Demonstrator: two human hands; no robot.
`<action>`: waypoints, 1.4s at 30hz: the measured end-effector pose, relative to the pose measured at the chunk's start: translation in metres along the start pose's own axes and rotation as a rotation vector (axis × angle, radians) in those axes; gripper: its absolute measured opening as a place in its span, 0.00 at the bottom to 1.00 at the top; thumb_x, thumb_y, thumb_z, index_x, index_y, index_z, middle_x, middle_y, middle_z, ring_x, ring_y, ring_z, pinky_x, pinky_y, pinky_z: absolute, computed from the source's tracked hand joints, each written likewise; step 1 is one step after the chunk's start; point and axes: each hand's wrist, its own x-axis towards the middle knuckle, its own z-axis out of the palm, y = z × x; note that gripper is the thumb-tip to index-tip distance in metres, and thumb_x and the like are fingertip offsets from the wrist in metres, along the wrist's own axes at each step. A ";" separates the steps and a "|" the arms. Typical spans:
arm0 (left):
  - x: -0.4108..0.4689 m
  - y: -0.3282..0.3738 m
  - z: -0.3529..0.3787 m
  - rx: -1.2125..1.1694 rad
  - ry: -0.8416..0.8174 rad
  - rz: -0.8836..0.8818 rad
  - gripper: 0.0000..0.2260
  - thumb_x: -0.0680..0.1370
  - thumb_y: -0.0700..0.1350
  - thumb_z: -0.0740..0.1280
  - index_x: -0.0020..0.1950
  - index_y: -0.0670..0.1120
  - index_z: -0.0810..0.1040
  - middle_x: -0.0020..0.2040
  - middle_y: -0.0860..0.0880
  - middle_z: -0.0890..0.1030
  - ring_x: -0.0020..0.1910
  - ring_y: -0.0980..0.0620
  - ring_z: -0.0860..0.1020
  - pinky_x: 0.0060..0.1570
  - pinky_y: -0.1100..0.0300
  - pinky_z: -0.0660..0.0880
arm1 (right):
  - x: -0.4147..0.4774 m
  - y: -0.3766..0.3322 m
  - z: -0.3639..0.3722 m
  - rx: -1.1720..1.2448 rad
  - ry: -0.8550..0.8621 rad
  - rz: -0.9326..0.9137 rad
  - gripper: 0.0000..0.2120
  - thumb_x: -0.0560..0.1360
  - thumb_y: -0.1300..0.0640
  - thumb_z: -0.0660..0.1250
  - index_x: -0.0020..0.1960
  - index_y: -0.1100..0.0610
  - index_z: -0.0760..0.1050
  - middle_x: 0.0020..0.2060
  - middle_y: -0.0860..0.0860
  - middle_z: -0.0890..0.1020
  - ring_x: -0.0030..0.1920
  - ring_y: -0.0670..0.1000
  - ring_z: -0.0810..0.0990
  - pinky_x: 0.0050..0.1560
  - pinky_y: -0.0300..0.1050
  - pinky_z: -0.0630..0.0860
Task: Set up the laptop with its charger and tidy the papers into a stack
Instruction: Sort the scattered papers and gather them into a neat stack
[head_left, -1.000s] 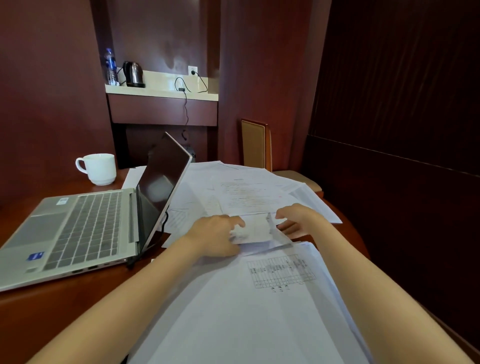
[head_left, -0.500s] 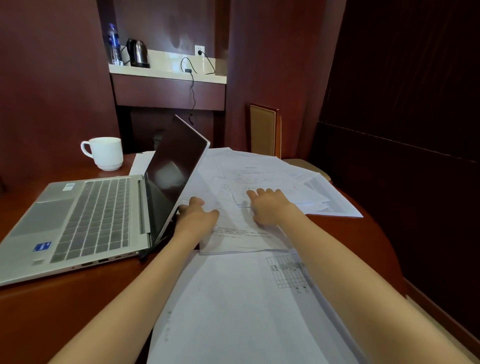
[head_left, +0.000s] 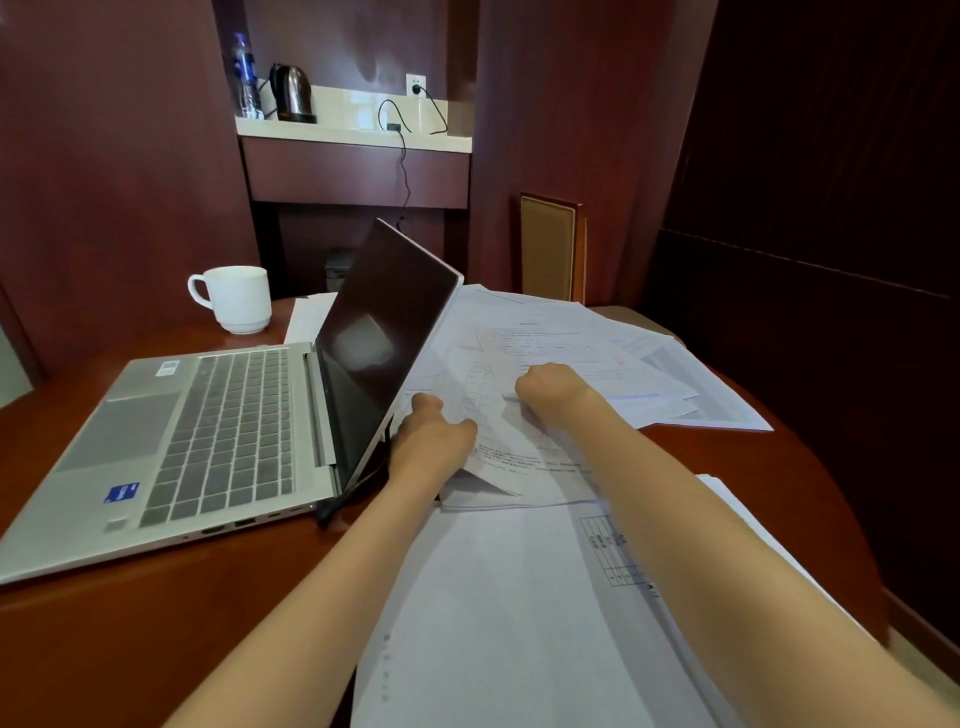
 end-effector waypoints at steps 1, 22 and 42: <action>0.001 -0.001 0.001 -0.019 0.004 -0.001 0.22 0.77 0.47 0.62 0.69 0.45 0.63 0.64 0.45 0.73 0.61 0.45 0.73 0.56 0.56 0.71 | -0.002 -0.001 0.002 0.005 0.032 0.013 0.11 0.77 0.64 0.60 0.58 0.64 0.74 0.58 0.59 0.77 0.58 0.58 0.76 0.54 0.46 0.72; 0.014 0.001 0.004 -0.360 -0.010 -0.193 0.25 0.76 0.49 0.62 0.69 0.42 0.63 0.66 0.42 0.69 0.61 0.41 0.73 0.61 0.50 0.71 | -0.072 0.020 -0.008 1.176 0.154 0.328 0.11 0.76 0.57 0.62 0.51 0.62 0.78 0.49 0.54 0.80 0.49 0.53 0.75 0.44 0.41 0.70; 0.006 0.008 -0.003 -0.233 -0.052 -0.104 0.20 0.76 0.43 0.60 0.66 0.36 0.69 0.58 0.39 0.77 0.51 0.44 0.78 0.45 0.57 0.72 | -0.106 0.060 -0.006 2.143 -0.032 0.431 0.09 0.76 0.63 0.58 0.38 0.55 0.69 0.22 0.47 0.73 0.19 0.44 0.68 0.21 0.31 0.59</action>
